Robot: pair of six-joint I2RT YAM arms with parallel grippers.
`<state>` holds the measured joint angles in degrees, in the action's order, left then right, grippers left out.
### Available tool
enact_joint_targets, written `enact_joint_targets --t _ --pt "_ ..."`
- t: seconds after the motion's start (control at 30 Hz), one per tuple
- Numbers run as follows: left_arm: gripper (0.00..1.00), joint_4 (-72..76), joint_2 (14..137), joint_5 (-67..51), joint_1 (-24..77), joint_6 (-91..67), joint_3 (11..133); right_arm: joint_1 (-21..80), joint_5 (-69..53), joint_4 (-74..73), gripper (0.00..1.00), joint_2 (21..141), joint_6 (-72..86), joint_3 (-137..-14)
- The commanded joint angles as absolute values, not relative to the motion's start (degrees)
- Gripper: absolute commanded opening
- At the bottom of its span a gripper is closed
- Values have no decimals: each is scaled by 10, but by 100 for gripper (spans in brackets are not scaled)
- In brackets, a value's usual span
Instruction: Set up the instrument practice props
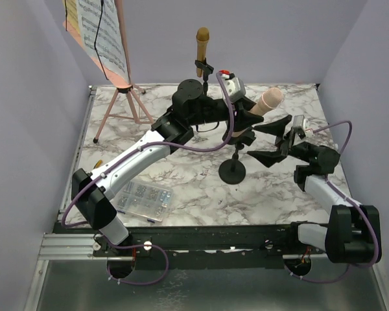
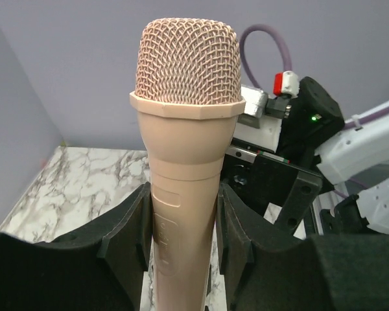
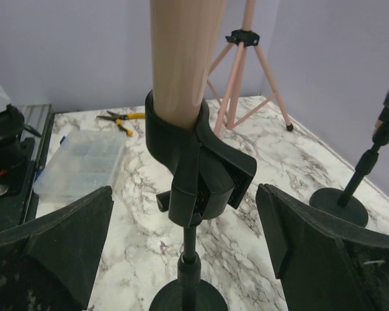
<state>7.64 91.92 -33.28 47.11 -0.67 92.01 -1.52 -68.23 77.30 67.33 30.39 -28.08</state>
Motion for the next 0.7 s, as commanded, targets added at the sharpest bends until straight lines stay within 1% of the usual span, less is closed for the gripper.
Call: enact_joint_targets --t 0.0,0.1,0.27,0.37,0.5,0.67 --pt "0 109 918 -460 441 3 926 -17 -782 898 100 716 314 -303" --pt "0 110 924 -482 436 3 932 -17 -800 929 100 746 352 -326" --pt "0 110 934 -492 433 3 936 -17 -798 1021 100 801 443 -355" --pt "0 116 939 -492 434 -16 937 -16 -777 1020 100 825 462 -372" --pt "0 121 941 -491 434 -19 938 -9 -747 1011 100 824 455 -374" --pt "0 128 948 -492 434 -25 944 15 -742 943 99 804 394 -380"
